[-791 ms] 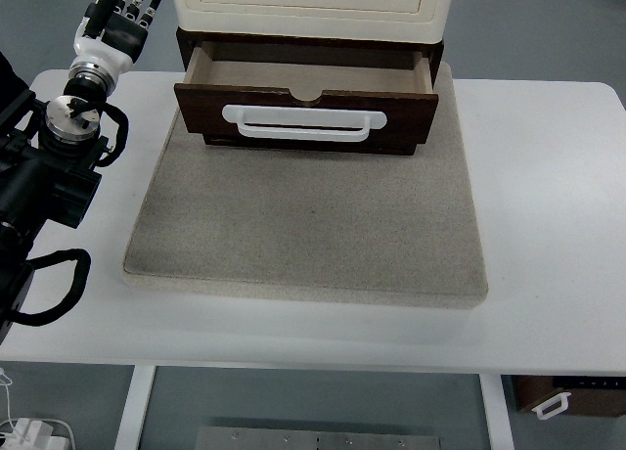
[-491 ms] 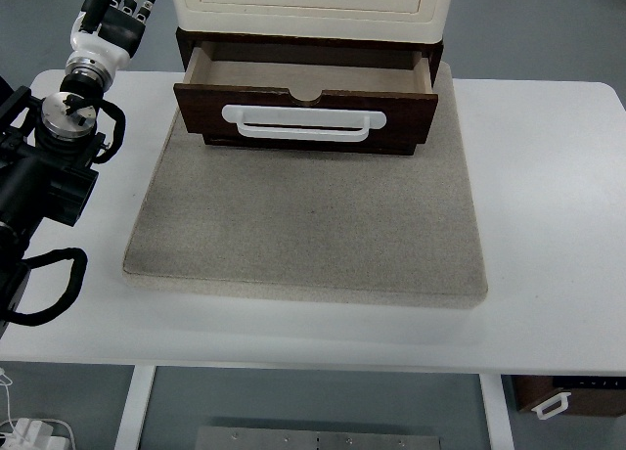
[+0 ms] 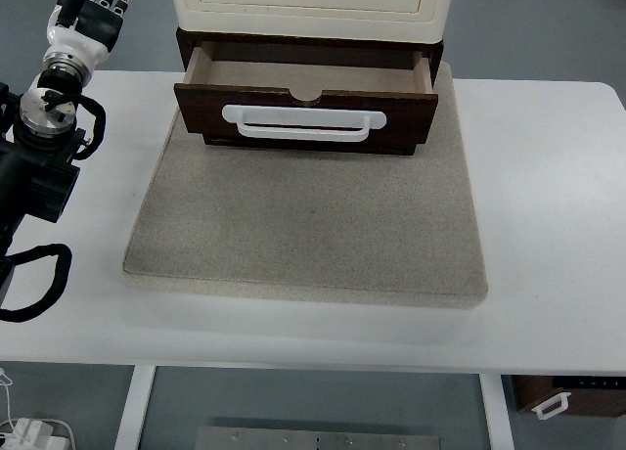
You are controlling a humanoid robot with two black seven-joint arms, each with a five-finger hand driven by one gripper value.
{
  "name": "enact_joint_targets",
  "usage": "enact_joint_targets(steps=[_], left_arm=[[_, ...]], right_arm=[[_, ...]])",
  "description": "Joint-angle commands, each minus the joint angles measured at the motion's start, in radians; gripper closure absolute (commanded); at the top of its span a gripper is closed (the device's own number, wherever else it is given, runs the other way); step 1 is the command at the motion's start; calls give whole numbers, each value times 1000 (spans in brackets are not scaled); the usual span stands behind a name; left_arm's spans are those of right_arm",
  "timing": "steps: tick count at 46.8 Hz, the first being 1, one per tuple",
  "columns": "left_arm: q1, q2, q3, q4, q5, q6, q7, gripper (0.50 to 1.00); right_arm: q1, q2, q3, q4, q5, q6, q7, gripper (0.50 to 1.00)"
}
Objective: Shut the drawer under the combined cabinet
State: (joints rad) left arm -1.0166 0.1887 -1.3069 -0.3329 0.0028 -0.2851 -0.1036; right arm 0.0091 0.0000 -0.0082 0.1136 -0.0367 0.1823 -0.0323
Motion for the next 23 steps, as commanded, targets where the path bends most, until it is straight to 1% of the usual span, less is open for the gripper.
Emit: enact_joint_targets(steps=[1, 6, 9, 12, 23], left_arm=[[-7, 8, 0, -3, 0, 0, -1, 500], [-11, 26, -2, -9, 0, -5, -1, 500], [-13, 44, -3, -23, -1, -22, -1, 500], [-16, 70, -5, -58, -3, -31, -4, 500], [-22, 167, 0, -201, -3, -29, -27, 500]], right_arm=[[0, 0, 1, 0, 0, 0, 0, 548], [0, 0, -1, 0, 0, 0, 0, 548], [0, 0, 1, 1, 0, 0, 0, 548], [0, 0, 1, 1, 0, 0, 0, 548], [0, 0, 1, 0, 0, 0, 0, 548]])
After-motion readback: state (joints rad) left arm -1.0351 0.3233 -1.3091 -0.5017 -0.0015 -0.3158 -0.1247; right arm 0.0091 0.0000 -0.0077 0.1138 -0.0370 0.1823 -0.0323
